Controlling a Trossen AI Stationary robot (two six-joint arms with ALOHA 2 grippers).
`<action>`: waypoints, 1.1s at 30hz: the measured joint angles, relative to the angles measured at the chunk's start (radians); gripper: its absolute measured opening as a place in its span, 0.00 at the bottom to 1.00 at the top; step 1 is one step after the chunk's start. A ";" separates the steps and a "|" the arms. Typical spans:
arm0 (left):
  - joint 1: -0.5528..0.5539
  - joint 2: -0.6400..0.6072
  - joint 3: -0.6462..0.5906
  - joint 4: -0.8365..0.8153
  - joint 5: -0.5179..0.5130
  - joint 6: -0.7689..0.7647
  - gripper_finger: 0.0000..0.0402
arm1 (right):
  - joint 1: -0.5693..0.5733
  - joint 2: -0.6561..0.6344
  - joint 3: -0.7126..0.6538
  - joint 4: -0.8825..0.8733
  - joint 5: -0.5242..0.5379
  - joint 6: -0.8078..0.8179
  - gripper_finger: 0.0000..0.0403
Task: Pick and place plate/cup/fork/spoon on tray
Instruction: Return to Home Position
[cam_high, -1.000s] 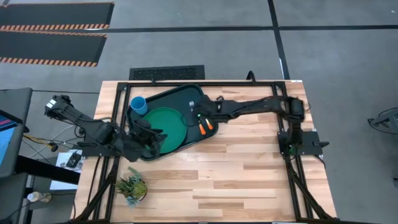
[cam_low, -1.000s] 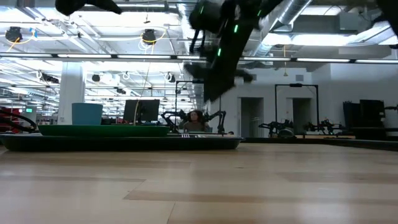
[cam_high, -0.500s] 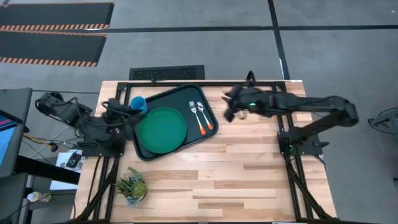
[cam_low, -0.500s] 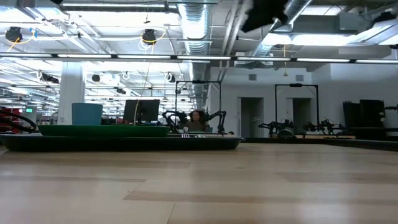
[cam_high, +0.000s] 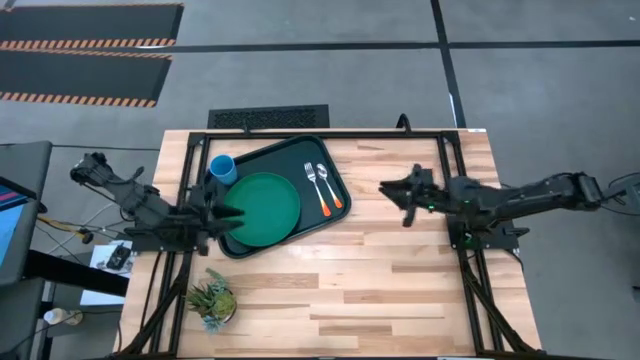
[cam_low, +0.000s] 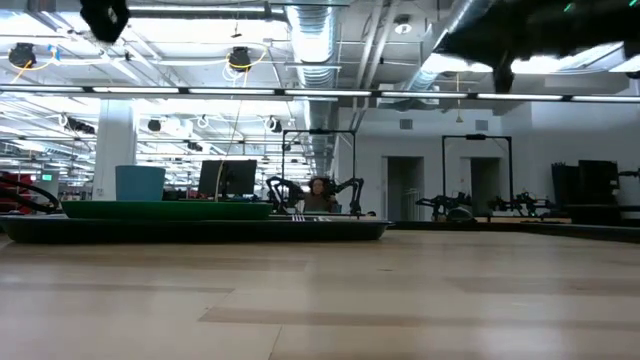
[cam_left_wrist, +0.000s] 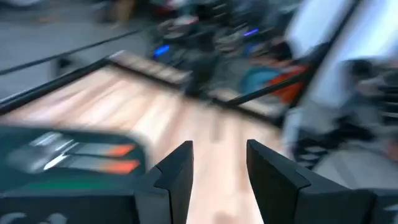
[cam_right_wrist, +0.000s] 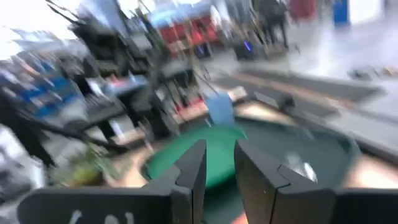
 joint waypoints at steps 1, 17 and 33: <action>0.005 -0.016 -0.011 0.051 0.042 0.040 0.33 | 0.009 -0.041 0.003 -0.001 0.000 -0.013 0.27; 0.020 -0.292 -0.124 0.173 0.128 0.254 0.33 | 0.161 -0.707 -0.114 -0.370 0.195 -0.089 0.23; 0.020 -0.484 -0.425 0.202 0.041 0.226 0.33 | 0.165 -0.725 -0.339 -0.231 0.321 -0.149 0.23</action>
